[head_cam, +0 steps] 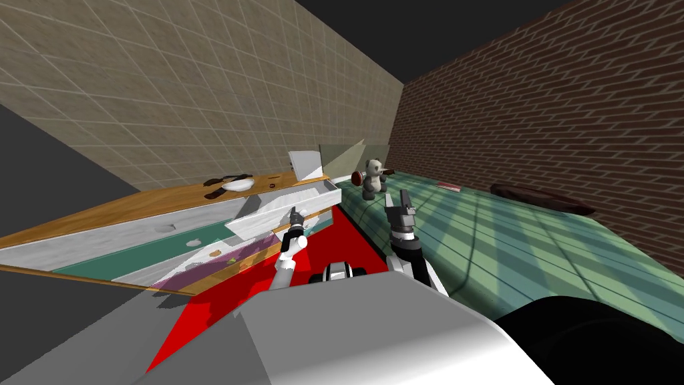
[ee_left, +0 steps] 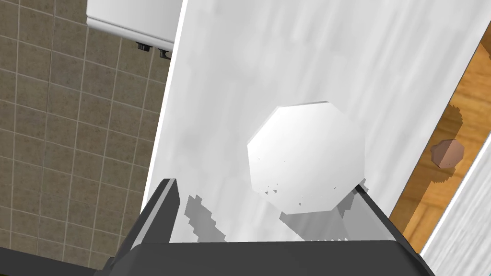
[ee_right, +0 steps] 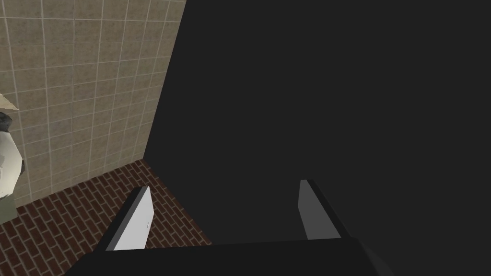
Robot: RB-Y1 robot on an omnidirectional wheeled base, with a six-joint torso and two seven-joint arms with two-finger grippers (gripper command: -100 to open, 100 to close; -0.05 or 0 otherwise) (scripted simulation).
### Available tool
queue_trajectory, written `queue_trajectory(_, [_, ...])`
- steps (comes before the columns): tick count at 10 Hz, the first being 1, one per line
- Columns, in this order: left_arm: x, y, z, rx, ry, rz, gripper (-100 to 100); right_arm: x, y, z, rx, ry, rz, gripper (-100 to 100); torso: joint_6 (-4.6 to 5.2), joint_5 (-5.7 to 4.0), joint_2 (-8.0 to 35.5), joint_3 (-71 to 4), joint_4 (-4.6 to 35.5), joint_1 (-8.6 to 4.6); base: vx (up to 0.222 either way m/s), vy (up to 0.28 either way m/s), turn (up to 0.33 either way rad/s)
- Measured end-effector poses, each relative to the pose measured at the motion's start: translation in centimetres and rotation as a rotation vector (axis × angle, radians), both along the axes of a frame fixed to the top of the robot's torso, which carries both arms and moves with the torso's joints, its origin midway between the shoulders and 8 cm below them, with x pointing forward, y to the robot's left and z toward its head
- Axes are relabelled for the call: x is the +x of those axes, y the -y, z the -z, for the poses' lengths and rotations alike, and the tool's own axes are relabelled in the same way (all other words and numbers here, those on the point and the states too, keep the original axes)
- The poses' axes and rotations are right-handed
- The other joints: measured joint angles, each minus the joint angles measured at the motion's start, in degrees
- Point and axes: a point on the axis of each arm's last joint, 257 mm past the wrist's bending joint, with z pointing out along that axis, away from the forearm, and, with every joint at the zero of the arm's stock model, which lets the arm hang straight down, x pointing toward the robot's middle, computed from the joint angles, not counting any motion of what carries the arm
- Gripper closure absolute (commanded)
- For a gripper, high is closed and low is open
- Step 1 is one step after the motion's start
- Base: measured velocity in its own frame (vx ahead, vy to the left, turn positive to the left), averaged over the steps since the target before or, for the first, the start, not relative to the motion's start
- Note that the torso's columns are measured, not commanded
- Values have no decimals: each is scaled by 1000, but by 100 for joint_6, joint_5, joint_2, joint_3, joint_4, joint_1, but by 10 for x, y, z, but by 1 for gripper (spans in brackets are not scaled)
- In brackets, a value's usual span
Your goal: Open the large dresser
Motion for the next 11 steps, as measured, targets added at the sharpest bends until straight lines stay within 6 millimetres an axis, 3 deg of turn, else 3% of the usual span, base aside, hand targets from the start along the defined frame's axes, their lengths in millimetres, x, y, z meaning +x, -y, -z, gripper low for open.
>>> queue_trajectory(5, [22, 7, -19, -2, -20, 41, -100, 0, 0, 0, 0, 0, 0, 0, -1, -25, 73, 44, 56, -30, -22, -26, 61])
queue_trajectory(6, [22, 7, -15, -3, -29, 43, 0, 0, 0, 0, 0, 0, 0, 0, 0, -16, 65, 41, 41, -23, 0, 0, 0])
queue_trajectory(11, [18, 7, -2, -8, -57, 45, 0, 0, 0, 0, 0, 0, 0, 0, -2, 0, 16, 10, 1, -4, 0, 0, 0])
